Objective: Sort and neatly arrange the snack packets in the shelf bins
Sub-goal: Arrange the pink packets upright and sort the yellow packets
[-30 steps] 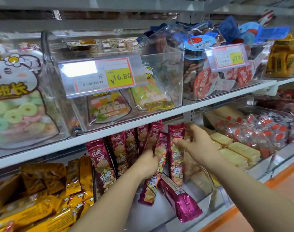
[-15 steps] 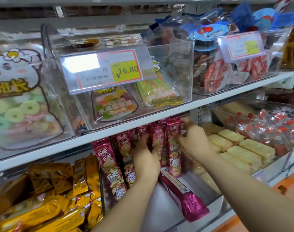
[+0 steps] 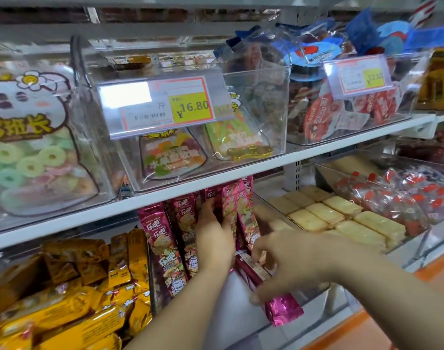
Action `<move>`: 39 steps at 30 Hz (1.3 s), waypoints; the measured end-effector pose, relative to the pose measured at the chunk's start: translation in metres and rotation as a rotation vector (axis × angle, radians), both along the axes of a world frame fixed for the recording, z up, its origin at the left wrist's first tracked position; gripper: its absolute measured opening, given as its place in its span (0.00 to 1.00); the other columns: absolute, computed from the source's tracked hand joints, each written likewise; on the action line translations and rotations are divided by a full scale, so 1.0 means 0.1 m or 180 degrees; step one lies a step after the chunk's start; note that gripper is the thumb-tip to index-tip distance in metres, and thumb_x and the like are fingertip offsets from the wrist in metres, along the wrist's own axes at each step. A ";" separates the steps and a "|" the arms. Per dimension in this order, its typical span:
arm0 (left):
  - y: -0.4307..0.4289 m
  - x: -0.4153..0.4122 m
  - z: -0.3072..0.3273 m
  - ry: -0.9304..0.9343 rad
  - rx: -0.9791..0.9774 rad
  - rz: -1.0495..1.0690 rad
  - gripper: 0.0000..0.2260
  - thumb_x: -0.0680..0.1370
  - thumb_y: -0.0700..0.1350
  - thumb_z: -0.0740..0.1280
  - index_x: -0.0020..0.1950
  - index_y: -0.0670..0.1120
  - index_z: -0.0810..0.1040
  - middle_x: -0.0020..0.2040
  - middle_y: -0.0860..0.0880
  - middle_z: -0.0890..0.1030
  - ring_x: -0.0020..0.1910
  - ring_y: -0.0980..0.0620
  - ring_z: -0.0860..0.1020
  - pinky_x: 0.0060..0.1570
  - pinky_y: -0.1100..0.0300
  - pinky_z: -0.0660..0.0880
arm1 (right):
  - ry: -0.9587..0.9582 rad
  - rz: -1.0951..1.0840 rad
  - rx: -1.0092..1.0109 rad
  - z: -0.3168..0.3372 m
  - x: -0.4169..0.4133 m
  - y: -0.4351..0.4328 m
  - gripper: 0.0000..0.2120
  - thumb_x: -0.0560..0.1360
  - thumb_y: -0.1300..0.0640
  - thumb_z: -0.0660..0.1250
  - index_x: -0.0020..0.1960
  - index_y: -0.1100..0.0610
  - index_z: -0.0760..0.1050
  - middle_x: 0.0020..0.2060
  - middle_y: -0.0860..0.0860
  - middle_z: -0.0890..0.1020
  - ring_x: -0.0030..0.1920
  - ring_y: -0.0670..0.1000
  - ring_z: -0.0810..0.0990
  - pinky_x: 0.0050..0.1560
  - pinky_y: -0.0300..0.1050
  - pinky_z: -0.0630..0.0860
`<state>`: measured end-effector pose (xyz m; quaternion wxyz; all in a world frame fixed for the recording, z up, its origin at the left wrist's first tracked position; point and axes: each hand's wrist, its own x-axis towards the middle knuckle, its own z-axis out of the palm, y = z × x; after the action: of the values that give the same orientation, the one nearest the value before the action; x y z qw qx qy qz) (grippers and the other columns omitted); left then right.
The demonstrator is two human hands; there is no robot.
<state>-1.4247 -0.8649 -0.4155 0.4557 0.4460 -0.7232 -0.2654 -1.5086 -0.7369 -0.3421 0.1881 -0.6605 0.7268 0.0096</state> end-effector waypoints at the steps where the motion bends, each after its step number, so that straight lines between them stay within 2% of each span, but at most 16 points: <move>1: 0.00 0.00 -0.01 0.0002 -0.0016 -0.0028 0.19 0.77 0.40 0.67 0.67 0.44 0.69 0.61 0.45 0.78 0.56 0.44 0.78 0.49 0.62 0.70 | 0.0087 0.0025 0.0123 -0.03 0.04 -0.01 0.27 0.66 0.38 0.72 0.58 0.51 0.71 0.49 0.47 0.77 0.47 0.49 0.76 0.48 0.46 0.76; 3: -0.01 0.01 0.00 0.0017 -0.0031 -0.0052 0.21 0.77 0.41 0.66 0.69 0.45 0.67 0.61 0.45 0.78 0.55 0.44 0.78 0.50 0.59 0.72 | 0.0137 0.0021 0.0189 -0.08 0.07 -0.02 0.22 0.68 0.45 0.73 0.56 0.53 0.71 0.49 0.50 0.78 0.45 0.52 0.78 0.44 0.47 0.76; 5: -0.01 0.00 0.01 0.0027 -0.0009 -0.0046 0.23 0.78 0.42 0.65 0.71 0.48 0.63 0.62 0.47 0.77 0.52 0.44 0.79 0.46 0.58 0.74 | 0.0056 -0.0152 0.0079 -0.06 0.01 -0.02 0.16 0.68 0.51 0.71 0.53 0.54 0.73 0.46 0.51 0.79 0.40 0.51 0.77 0.37 0.44 0.74; 8: -0.01 -0.02 0.01 0.0038 -0.0099 -0.0078 0.24 0.79 0.42 0.64 0.72 0.49 0.60 0.62 0.46 0.77 0.49 0.43 0.80 0.43 0.56 0.75 | -0.0129 -0.0568 -0.0829 -0.03 -0.07 -0.06 0.07 0.68 0.53 0.68 0.45 0.52 0.75 0.39 0.49 0.79 0.40 0.52 0.79 0.38 0.43 0.75; 12: 0.00 -0.03 -0.03 -0.0048 -0.0278 -0.0092 0.24 0.78 0.39 0.64 0.72 0.45 0.61 0.57 0.42 0.79 0.49 0.41 0.80 0.45 0.53 0.76 | 0.0058 -0.0939 -0.2332 -0.15 -0.11 -0.31 0.12 0.73 0.50 0.65 0.54 0.53 0.76 0.48 0.53 0.78 0.50 0.57 0.77 0.50 0.50 0.75; 15: 0.00 -0.03 -0.02 -0.0078 -0.0220 -0.0106 0.24 0.78 0.39 0.63 0.73 0.46 0.60 0.53 0.40 0.81 0.45 0.42 0.80 0.40 0.57 0.74 | -0.0362 -0.1189 -0.2831 -0.20 -0.16 -0.55 0.16 0.73 0.43 0.66 0.51 0.55 0.77 0.47 0.54 0.79 0.48 0.58 0.79 0.46 0.51 0.76; 17: -0.01 -0.01 0.00 -0.0143 -0.0148 -0.0088 0.24 0.79 0.40 0.63 0.73 0.47 0.59 0.55 0.42 0.80 0.40 0.45 0.78 0.35 0.60 0.69 | -0.0498 -0.1340 -0.3066 -0.26 -0.18 -0.67 0.21 0.71 0.40 0.67 0.54 0.56 0.74 0.50 0.53 0.77 0.48 0.57 0.78 0.45 0.51 0.75; 19: -0.01 0.01 0.00 -0.0177 -0.0099 -0.0094 0.25 0.79 0.40 0.63 0.74 0.48 0.58 0.58 0.45 0.79 0.37 0.48 0.76 0.33 0.61 0.67 | -0.0351 -0.1379 -0.3077 -0.36 -0.19 -0.77 0.29 0.69 0.37 0.68 0.58 0.58 0.70 0.53 0.55 0.74 0.52 0.58 0.75 0.44 0.50 0.74; 21: -0.01 0.03 -0.01 -0.0142 -0.0110 -0.0115 0.24 0.79 0.40 0.63 0.73 0.48 0.59 0.59 0.45 0.79 0.41 0.44 0.79 0.35 0.60 0.69 | -0.0291 -0.1307 -0.2987 -0.46 -0.18 -0.84 0.34 0.68 0.36 0.67 0.61 0.60 0.66 0.54 0.57 0.72 0.54 0.60 0.74 0.45 0.51 0.74; 25: -0.04 0.04 -0.05 -0.0153 -0.0025 -0.0018 0.25 0.79 0.41 0.62 0.74 0.49 0.58 0.56 0.42 0.80 0.41 0.42 0.78 0.35 0.60 0.68 | -0.1511 -0.1046 -0.2919 -0.42 -0.22 -0.87 0.34 0.68 0.50 0.74 0.66 0.60 0.61 0.53 0.55 0.77 0.53 0.58 0.78 0.51 0.48 0.74; 28: -0.05 0.05 -0.07 -0.0155 0.0016 -0.0003 0.25 0.80 0.41 0.61 0.74 0.49 0.57 0.55 0.42 0.80 0.39 0.43 0.77 0.35 0.60 0.67 | -0.1744 -0.0908 -0.2739 -0.42 -0.26 -0.84 0.27 0.69 0.58 0.72 0.64 0.61 0.65 0.54 0.57 0.78 0.54 0.57 0.78 0.52 0.45 0.73; 31: -0.06 0.07 -0.09 -0.0260 -0.0058 -0.0026 0.26 0.79 0.39 0.61 0.75 0.48 0.56 0.52 0.40 0.80 0.37 0.46 0.76 0.34 0.59 0.68 | -0.1690 -0.0953 -0.3073 -0.40 -0.28 -0.81 0.16 0.70 0.56 0.73 0.54 0.56 0.73 0.44 0.49 0.81 0.46 0.49 0.79 0.40 0.32 0.69; 33: -0.06 0.08 -0.10 -0.0235 -0.0120 -0.0070 0.27 0.78 0.37 0.62 0.75 0.47 0.56 0.60 0.40 0.77 0.48 0.42 0.78 0.44 0.53 0.75 | -0.1818 -0.1110 -0.3468 -0.31 -0.28 -0.77 0.15 0.70 0.53 0.73 0.53 0.54 0.73 0.35 0.41 0.76 0.35 0.41 0.74 0.34 0.25 0.66; 34: -0.05 0.09 -0.10 -0.0224 -0.0172 -0.0081 0.28 0.78 0.36 0.62 0.75 0.47 0.57 0.64 0.41 0.74 0.55 0.41 0.77 0.51 0.50 0.75 | -0.1858 -0.1150 -0.3595 -0.27 -0.29 -0.76 0.16 0.70 0.52 0.73 0.54 0.54 0.73 0.34 0.40 0.75 0.34 0.41 0.73 0.33 0.24 0.66; 36: -0.04 0.09 -0.10 -0.0242 -0.0267 -0.0083 0.27 0.77 0.35 0.62 0.75 0.46 0.58 0.67 0.42 0.71 0.60 0.41 0.75 0.56 0.49 0.74 | -0.1873 -0.1146 -0.3507 -0.25 -0.32 -0.72 0.17 0.70 0.51 0.73 0.56 0.54 0.73 0.38 0.42 0.78 0.40 0.45 0.77 0.35 0.26 0.67; 39: -0.03 0.09 -0.10 -0.0165 -0.0275 -0.0058 0.26 0.78 0.38 0.63 0.74 0.47 0.59 0.66 0.44 0.73 0.58 0.41 0.76 0.52 0.52 0.75 | -0.1695 -0.1202 -0.3184 -0.35 -0.39 -0.69 0.16 0.70 0.47 0.71 0.54 0.53 0.75 0.45 0.47 0.81 0.48 0.49 0.79 0.41 0.35 0.68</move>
<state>-1.4153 -0.8683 -0.4256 0.4532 0.4260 -0.7496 -0.2264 -1.5473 -0.8058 -0.3769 0.0285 -0.5079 0.6758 -0.5334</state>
